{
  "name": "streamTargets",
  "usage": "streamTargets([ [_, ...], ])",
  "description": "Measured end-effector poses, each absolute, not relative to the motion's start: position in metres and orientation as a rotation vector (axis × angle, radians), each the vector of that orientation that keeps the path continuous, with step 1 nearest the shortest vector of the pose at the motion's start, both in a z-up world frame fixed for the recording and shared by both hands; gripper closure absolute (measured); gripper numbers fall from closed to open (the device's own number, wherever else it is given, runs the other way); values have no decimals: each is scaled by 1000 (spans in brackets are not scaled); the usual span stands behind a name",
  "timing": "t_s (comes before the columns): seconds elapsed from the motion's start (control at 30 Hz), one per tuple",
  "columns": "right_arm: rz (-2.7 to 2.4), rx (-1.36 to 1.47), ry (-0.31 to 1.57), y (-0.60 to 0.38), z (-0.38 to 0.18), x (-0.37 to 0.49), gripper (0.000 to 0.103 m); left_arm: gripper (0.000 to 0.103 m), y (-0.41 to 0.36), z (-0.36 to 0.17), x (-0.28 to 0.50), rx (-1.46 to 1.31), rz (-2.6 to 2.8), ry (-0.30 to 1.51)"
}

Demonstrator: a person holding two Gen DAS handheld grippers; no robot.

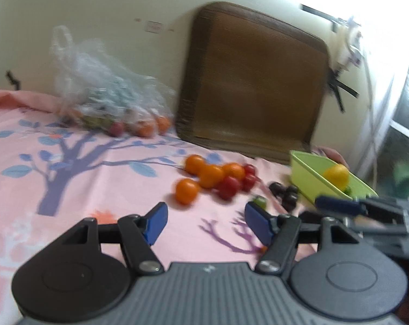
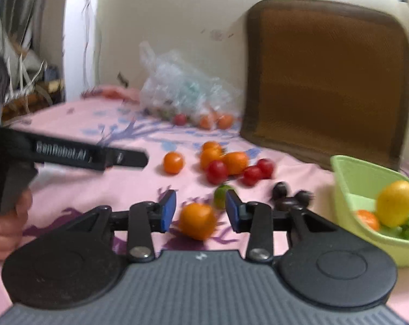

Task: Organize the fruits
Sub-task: 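Grasp a mandarin with the left gripper while the right grasps a green tomato, then carry both fruits over the basket and open both grippers to drop them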

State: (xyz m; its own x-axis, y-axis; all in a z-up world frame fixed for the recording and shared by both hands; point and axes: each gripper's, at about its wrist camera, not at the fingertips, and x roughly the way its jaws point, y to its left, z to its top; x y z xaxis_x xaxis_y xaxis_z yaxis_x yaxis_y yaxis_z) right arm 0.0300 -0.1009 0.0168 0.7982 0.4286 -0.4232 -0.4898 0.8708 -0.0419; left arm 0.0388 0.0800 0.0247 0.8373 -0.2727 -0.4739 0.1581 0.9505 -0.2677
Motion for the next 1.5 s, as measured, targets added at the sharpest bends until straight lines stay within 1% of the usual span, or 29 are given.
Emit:
streamTargets([
  [0.1,423,-90,411,-122,19,34,61,38,54,27,37,-159,-275,544],
  [0.17,381,-83,429,-131,18,44,62,38,37,28,38,-118,-305,549],
  [0.23,367,-74,432,-134,18,51,66,38,19,26,38,-54,-309,568],
  [0.43,415,-51,448,-131,16,66,66,39,-4,18,25,53,-352,584],
  [0.47,432,-59,453,-129,16,68,66,41,-7,16,25,73,-344,593],
  [0.53,492,-76,485,-125,14,78,65,50,-5,16,27,55,-343,610],
  [0.63,564,-106,553,-111,12,96,65,59,4,15,34,-9,-363,641],
  [0.67,579,-110,574,-107,11,102,65,60,5,14,35,-23,-372,647],
  [0.73,598,-114,606,-101,9,113,65,66,5,14,36,-26,-381,649],
  [0.87,670,-81,678,-92,0,128,67,66,5,14,34,-25,-381,644],
  [0.9,679,-80,681,-90,-1,126,75,66,7,14,34,-36,-382,644],
  [0.93,680,-82,675,-90,0,121,77,66,10,14,34,-53,-381,643],
  [1.03,641,-90,630,-101,6,103,77,66,19,15,33,-94,-381,632],
  [1.23,499,41,482,-172,24,49,77,66,17,29,42,-173,-428,616],
  [1.37,341,88,400,-215,26,24,77,66,-11,51,64,-147,-472,578],
  [1.5,246,112,361,-246,26,26,77,66,-48,66,92,-121,-508,553],
])
